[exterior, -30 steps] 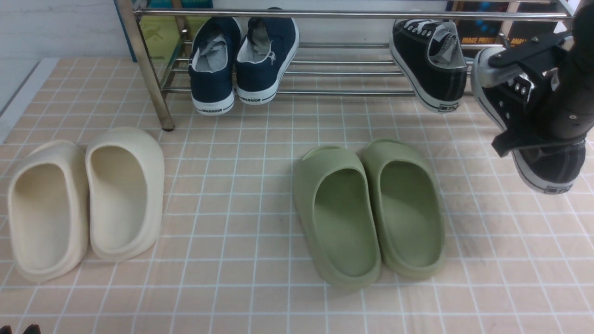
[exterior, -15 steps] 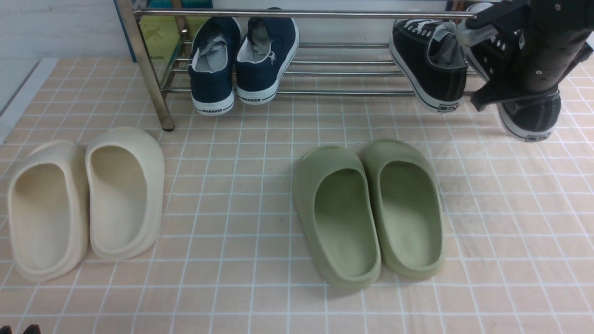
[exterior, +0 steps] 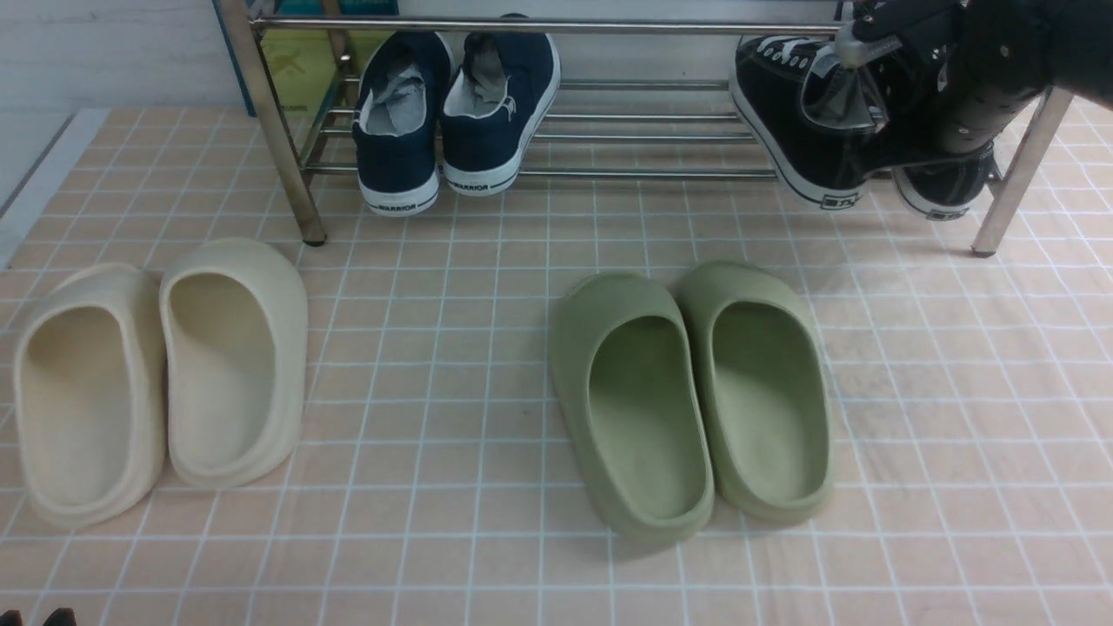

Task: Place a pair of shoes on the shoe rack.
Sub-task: Use the right arm to put a shoe into the shoe rack

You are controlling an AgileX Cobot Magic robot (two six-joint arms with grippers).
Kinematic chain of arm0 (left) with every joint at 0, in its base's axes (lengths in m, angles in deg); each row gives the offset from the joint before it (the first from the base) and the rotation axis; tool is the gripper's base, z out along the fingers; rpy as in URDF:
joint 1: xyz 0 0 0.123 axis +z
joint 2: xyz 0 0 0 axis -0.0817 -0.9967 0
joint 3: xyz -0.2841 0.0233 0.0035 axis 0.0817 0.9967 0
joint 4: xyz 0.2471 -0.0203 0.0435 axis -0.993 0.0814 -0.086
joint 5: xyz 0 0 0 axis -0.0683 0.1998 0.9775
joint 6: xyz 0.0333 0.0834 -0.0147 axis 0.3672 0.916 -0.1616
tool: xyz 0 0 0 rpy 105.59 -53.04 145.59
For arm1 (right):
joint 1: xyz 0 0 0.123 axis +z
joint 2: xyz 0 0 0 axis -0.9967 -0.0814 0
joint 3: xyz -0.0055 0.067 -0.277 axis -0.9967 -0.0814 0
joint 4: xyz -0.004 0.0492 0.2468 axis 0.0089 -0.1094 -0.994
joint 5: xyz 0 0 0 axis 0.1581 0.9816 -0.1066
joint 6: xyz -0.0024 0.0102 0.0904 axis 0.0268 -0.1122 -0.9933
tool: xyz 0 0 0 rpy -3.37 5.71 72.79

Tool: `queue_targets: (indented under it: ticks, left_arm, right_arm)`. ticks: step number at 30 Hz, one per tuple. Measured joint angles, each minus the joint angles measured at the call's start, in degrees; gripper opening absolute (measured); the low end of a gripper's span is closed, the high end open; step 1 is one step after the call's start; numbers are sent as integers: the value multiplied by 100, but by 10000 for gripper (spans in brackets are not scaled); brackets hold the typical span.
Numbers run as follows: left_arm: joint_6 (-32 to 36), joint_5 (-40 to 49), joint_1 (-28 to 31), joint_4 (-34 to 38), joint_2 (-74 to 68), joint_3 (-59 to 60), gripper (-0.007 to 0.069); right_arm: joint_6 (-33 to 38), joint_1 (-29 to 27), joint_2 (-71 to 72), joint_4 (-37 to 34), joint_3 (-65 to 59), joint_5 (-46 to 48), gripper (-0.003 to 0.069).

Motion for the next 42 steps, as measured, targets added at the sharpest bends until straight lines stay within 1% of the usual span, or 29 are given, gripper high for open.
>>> queue_targets:
  ticks: [3,10,18,23,25,27,31,32,33,34,36,38,39,42]
  left_arm:
    - [0,0,0,0,0,0,237]
    - [0,0,0,0,0,0,237]
    - [0,0,0,0,0,0,237]
    - [0,0,0,0,0,0,237]
    - [0,0,0,0,0,0,237]
    - [0,0,0,0,0,0,237]
    - [0,0,0,0,0,0,237]
    - [0,0,0,0,0,0,237]
    - [0,0,0,0,0,0,237]
    - [0,0,0,0,0,0,237]
    - [0,0,0,0,0,0,237]
    - [0,0,0,0,0,0,237]
    - [0,0,0,0,0,0,237]
    - [0,0,0,0,0,0,237]
  right_arm:
    - [325,31,-77,-25,0,-109,2]
    - [480,37,-220,97,2,-373,2]
    - [479,37,-220,103,8,144,2]
    - [479,37,-220,103,8,130,8]
    - [479,37,-220,98,8,71,33]
    - [479,37,-220,104,8,-69,80]
    - [449,37,-140,143,47,-227,230]
    - [379,37,-54,125,55,-138,284]
    - [326,37,18,120,60,-55,318]
    - [238,37,165,103,61,82,369]
    - [120,37,381,103,65,297,412]
    - [120,37,601,101,65,568,440]
    - [89,37,713,87,65,727,441]
    - [120,37,971,15,78,1258,412]
